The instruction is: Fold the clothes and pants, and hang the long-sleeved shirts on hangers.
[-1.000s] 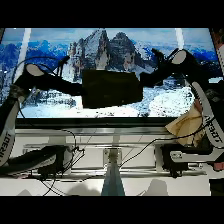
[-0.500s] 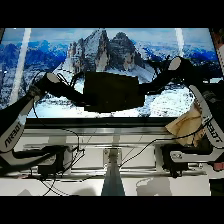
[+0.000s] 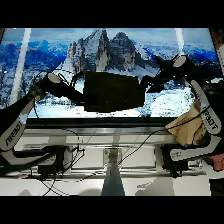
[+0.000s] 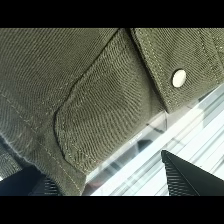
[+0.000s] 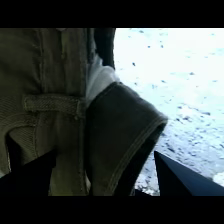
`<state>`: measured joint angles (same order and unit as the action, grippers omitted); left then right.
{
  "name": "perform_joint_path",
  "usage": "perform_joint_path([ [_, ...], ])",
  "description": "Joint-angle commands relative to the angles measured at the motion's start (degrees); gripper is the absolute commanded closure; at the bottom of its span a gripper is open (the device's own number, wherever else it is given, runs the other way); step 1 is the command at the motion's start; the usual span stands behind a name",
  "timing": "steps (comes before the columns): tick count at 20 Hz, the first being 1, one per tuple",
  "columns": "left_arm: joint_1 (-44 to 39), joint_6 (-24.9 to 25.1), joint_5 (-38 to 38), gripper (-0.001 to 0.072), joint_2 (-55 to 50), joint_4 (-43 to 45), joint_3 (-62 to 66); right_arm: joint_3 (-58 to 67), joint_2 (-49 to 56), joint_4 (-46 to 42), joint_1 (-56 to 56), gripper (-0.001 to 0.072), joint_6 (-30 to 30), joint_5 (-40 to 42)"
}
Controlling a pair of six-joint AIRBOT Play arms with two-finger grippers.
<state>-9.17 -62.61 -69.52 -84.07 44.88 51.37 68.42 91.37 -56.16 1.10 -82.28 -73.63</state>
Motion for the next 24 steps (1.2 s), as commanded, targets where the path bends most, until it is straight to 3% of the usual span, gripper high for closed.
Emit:
perform_joint_path([
  [1,-0.02,0.0,0.11,0.001,-0.04,0.02,-0.02,0.09,2.51,0.7,0.09,0.0023,-0.2,-1.07],
  [5,-0.02,0.02,0.48,0.001,-0.13,0.07,-0.02,-0.04,5.03,-5.31,-1.11,0.0023,-4.31,-0.57],
  [8,-0.07,0.02,4.55,0.001,-0.22,0.09,-0.04,-0.39,7.85,5.79,-1.11,0.0025,-2.51,-0.52],
  [12,-0.07,0.04,10.6,0.001,-0.22,0.11,-0.04,-0.39,11.06,20.7,3.28,0.003,5.95,1.14],
  [13,-0.07,0.04,11.5,0.0011,-0.22,0.11,-0.04,-0.37,11.23,21.2,5.03,0.0121,8.2,2.8],
  [15,-0.04,0.07,11.91,0.001,-0.2,0.11,0.0,0.24,11.19,21.18,7.74,0.0525,9.99,5.81],
  [16,0.31,0.07,11.89,0.001,-0.15,0.63,0.28,1.64,11.13,20.98,8.33,0.0661,9.99,5.75],
  [19,2.51,0.04,10.03,0.001,0.68,7.48,3.8,8.26,8.94,14.27,6.62,0.0674,8.94,3.08],
  [24,7.98,0.04,7.15,0.0011,5.79,15.3,14.58,17.42,-2.93,-2.6,-2.54,0.0675,-3.23,-0.35],
])
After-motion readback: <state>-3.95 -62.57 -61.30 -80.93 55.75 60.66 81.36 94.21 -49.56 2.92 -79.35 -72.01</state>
